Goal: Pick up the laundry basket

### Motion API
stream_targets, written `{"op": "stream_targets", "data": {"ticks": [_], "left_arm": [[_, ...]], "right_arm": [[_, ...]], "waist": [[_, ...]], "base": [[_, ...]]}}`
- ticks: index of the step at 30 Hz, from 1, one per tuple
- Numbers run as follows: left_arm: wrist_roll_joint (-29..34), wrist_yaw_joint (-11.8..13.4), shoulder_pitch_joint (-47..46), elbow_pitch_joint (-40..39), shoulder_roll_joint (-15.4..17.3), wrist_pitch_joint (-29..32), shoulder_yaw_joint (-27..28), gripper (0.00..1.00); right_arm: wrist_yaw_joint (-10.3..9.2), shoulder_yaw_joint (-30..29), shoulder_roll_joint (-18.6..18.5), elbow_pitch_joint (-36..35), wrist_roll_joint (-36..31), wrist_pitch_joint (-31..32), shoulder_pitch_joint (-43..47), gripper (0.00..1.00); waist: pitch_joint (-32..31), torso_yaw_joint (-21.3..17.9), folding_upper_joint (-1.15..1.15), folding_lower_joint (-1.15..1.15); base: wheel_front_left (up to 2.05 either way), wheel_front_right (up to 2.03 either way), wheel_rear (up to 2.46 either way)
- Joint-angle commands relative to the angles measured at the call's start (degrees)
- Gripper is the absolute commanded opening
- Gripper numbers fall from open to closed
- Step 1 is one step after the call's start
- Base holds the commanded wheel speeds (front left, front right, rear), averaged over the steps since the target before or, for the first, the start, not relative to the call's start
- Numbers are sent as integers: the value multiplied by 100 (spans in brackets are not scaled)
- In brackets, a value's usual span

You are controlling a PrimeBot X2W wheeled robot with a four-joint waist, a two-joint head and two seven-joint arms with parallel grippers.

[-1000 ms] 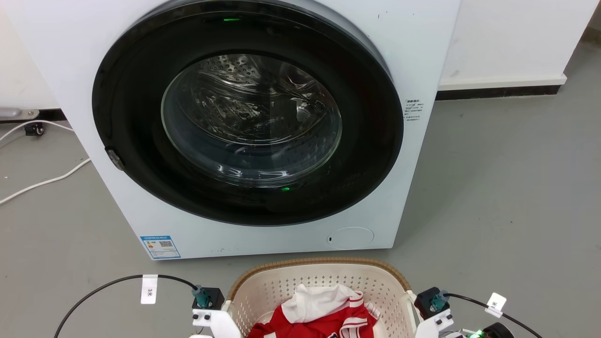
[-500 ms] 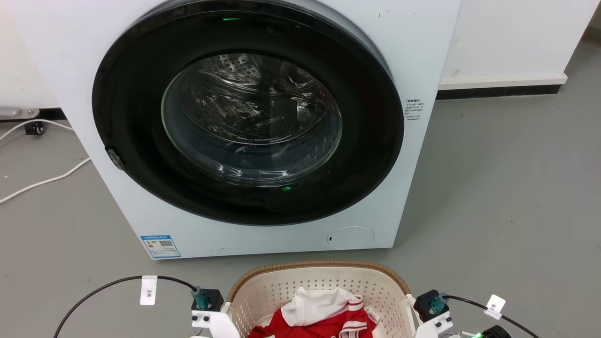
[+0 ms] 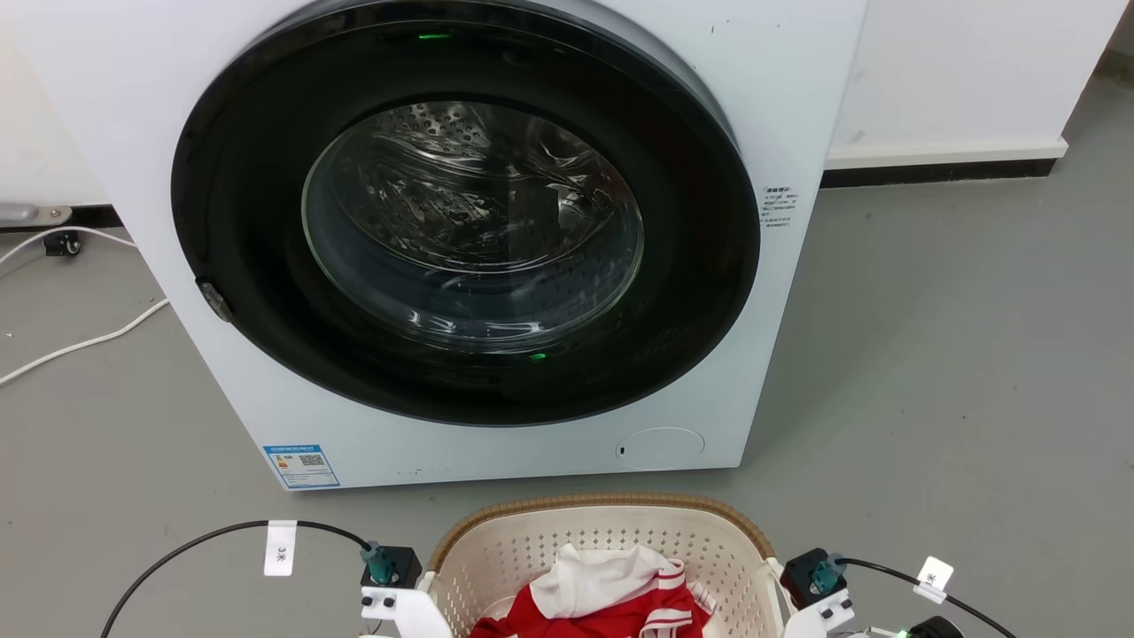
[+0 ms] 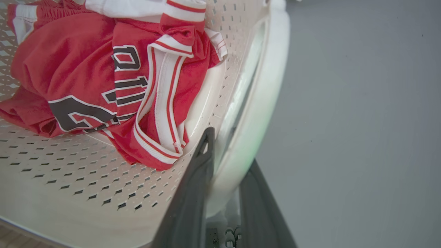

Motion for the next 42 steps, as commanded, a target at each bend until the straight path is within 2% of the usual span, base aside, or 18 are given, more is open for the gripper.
{"op": "stream_targets", "data": {"ticks": [1,42], "left_arm": [[-15,-24,-115,-36,-13,-54,-29,0],[-594,-24,-197,26,55,-223,-586,0]], "right_arm": [[18,57,7,-16,4,-22,-58,0],[18,693,-2,108,784,-111,-171,0]], "waist": [[-2,0,0,0],[48,0,0,0]], "base": [[0,0,0],[0,0,0]]}}
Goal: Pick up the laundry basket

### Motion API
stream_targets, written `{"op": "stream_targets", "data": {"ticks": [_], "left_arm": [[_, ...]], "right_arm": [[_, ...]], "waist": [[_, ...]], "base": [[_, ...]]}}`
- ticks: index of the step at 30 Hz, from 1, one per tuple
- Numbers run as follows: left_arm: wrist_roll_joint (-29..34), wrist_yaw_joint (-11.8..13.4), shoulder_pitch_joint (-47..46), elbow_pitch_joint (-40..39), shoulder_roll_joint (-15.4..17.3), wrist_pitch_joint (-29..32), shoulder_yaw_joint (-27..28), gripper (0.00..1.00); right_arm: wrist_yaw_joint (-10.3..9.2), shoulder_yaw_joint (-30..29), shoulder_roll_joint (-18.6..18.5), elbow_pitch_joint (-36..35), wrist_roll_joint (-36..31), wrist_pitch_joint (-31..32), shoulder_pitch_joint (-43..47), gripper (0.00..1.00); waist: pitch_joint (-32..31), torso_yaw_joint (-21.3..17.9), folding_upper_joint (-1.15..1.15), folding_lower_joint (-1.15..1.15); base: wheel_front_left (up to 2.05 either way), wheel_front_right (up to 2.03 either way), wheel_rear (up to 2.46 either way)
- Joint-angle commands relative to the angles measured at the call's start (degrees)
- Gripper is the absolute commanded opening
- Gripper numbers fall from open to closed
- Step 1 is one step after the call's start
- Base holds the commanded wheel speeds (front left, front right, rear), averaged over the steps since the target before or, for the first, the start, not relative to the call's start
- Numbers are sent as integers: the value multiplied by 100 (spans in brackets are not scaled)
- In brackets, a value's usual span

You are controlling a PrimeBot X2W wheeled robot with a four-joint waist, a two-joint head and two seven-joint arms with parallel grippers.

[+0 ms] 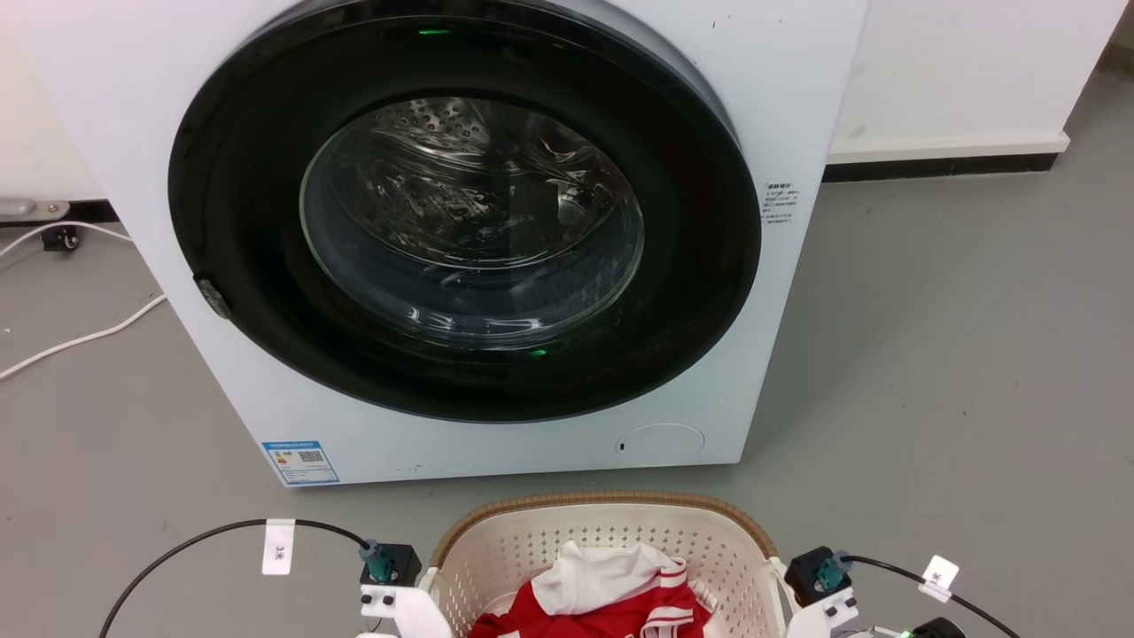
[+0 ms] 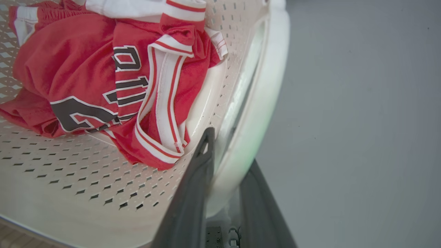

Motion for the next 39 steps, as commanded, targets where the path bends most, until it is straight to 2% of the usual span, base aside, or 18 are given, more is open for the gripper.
{"op": "stream_targets", "data": {"ticks": [1,39], "left_arm": [[-27,-24,-113,-23,2,-50,-29,0],[-432,-24,-116,11,-1,-132,-421,0]], "right_arm": [[18,46,22,8,20,-6,-59,0],[18,235,-1,15,264,11,-9,0]], "waist": [[5,-2,0,0],[-34,11,0,0]], "base": [[0,0,0],[0,0,0]]}}
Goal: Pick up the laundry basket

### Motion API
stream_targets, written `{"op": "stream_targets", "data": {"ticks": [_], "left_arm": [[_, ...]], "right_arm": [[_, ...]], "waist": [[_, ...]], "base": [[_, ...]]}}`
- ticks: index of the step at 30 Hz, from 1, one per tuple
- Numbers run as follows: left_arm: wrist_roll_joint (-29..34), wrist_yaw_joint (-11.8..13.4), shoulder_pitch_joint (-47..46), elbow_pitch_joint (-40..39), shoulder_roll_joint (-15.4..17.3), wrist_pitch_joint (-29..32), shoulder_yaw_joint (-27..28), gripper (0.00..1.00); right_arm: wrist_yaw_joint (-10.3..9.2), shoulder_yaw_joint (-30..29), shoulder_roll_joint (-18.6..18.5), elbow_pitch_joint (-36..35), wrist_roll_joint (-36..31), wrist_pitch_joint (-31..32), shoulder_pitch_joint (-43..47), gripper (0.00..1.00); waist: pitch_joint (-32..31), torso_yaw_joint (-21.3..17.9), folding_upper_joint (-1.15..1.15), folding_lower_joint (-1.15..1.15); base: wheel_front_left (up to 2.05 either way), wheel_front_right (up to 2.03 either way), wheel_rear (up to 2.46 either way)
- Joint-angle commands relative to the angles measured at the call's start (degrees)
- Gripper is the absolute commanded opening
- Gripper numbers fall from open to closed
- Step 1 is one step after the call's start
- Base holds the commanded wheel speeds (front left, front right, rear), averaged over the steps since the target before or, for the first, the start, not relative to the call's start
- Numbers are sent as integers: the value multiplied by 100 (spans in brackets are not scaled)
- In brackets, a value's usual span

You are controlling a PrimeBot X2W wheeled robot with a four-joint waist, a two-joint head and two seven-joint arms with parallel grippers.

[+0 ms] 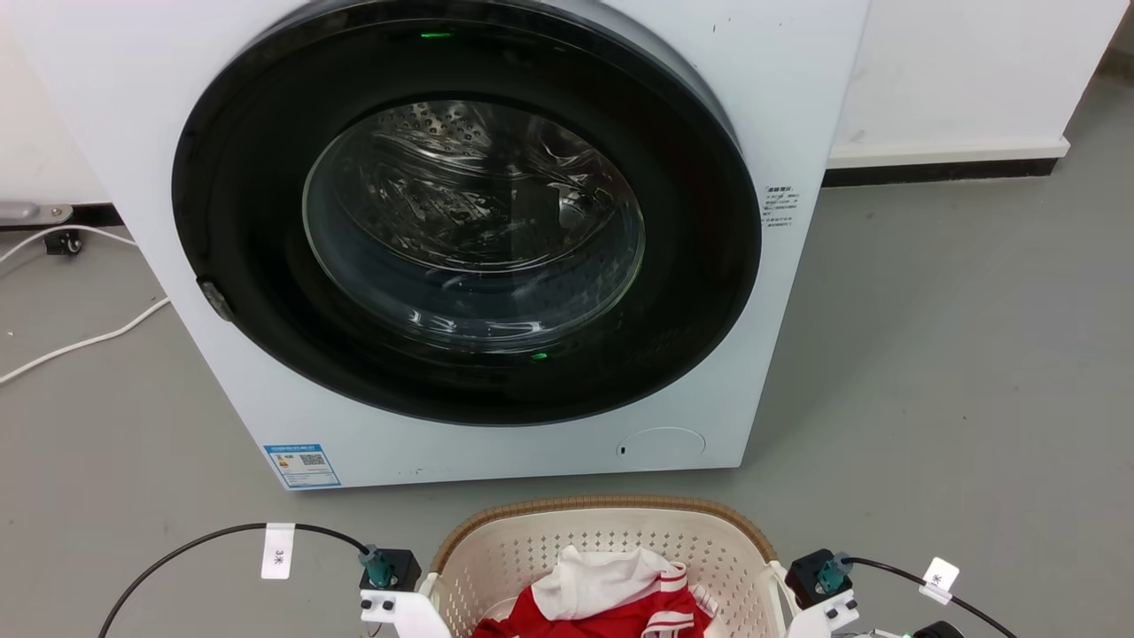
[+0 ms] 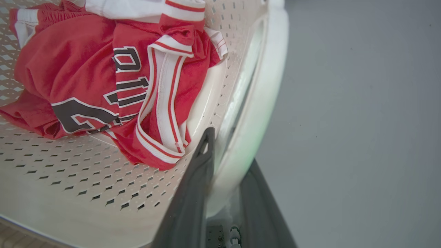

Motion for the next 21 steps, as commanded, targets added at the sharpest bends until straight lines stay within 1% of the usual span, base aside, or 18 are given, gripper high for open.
{"op": "stream_targets", "data": {"ticks": [1,21], "left_arm": [[-11,-24,-85,-35,-12,-67,-24,0],[-202,-24,-135,-26,19,-94,-192,0]], "right_arm": [[18,29,13,-11,20,9,20,0],[19,64,24,-14,84,25,-12,0]], "waist": [[-8,2,0,0],[13,-11,0,0]], "base": [[0,0,0],[0,0,0]]}}
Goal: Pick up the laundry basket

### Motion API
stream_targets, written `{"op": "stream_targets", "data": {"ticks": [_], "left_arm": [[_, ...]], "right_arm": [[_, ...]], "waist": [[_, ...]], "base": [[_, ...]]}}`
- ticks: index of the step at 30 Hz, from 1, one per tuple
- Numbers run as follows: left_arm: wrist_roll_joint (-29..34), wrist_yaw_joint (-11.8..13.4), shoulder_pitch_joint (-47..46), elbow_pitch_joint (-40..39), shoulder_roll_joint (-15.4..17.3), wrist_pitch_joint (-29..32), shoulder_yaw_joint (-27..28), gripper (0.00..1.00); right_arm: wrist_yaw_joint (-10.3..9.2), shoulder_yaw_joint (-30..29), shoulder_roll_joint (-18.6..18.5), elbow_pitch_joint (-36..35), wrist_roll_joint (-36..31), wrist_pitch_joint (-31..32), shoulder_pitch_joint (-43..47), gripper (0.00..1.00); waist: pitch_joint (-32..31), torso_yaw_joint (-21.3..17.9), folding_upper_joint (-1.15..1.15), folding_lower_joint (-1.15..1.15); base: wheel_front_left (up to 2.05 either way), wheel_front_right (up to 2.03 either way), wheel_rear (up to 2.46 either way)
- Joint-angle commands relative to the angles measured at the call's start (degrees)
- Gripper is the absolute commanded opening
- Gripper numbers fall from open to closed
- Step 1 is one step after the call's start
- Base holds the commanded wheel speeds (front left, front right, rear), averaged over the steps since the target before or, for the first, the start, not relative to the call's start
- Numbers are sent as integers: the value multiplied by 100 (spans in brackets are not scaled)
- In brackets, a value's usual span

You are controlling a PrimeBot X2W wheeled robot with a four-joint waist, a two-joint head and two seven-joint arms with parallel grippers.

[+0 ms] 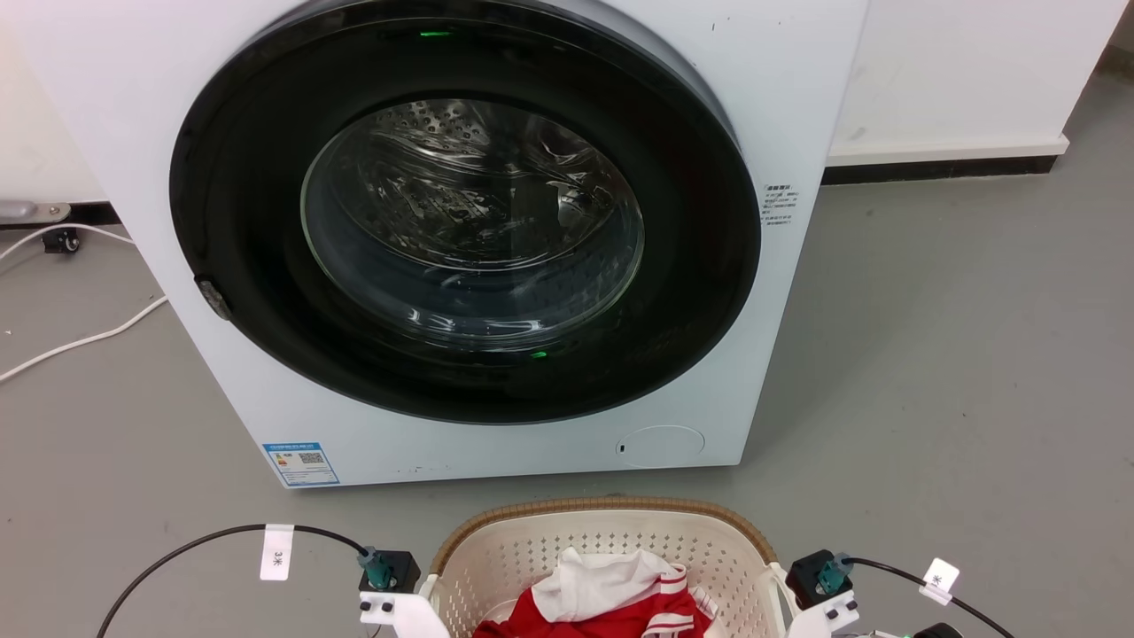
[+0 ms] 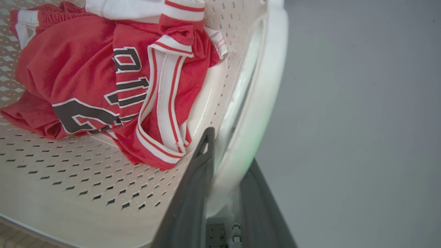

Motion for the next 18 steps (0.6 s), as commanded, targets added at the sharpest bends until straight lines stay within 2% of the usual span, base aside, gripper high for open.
{"op": "stream_targets", "data": {"ticks": [1,18], "left_arm": [[-18,-24,-132,-39,3,-56,-26,0],[-157,-24,-140,-18,-12,-81,-166,0]], "right_arm": [[19,30,21,-10,3,7,-15,0],[19,44,-3,-23,26,21,6,0]], "waist": [[3,1,0,0],[7,-1,0,0]], "base": [[0,0,0],[0,0,0]]}}
